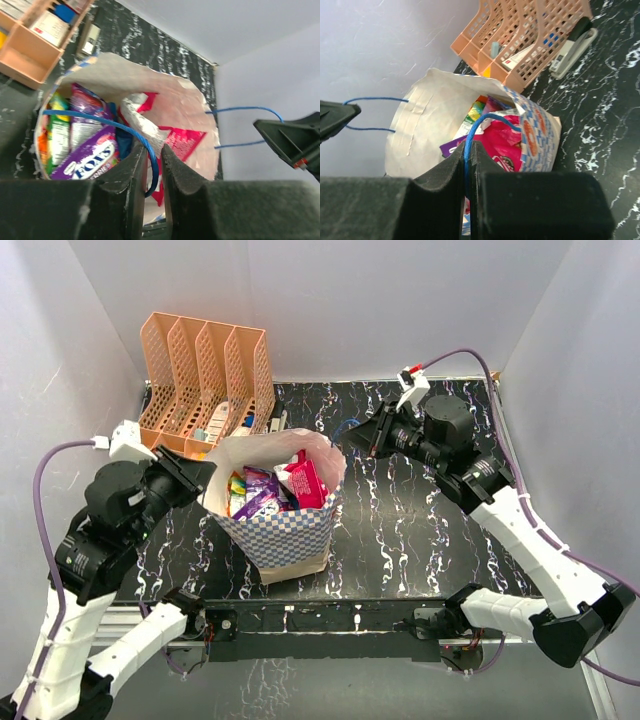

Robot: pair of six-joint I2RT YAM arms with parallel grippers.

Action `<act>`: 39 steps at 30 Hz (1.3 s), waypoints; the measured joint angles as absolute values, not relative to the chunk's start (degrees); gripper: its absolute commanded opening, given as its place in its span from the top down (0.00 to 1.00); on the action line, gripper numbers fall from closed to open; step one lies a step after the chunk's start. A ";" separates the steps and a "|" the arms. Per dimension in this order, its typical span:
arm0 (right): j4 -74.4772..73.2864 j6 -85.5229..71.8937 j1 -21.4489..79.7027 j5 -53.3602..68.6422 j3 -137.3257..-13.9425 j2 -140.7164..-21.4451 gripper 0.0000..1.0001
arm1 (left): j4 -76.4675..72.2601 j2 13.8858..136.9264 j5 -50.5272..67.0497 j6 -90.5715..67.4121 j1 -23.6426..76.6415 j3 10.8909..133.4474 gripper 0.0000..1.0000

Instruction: Take the snacks out of the paper bag

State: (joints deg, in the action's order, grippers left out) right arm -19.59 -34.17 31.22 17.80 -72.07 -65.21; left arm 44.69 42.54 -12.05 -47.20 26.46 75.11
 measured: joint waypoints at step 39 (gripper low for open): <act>-23.07 -29.80 31.46 10.66 -71.37 -61.69 0.93 | 41.54 45.78 -7.27 -38.89 26.46 73.38 0.89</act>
State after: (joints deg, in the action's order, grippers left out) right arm -23.07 -29.80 31.46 10.66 -71.37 -61.69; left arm 41.54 45.78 -7.27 -38.89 26.46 73.38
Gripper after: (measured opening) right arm 0.078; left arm 0.311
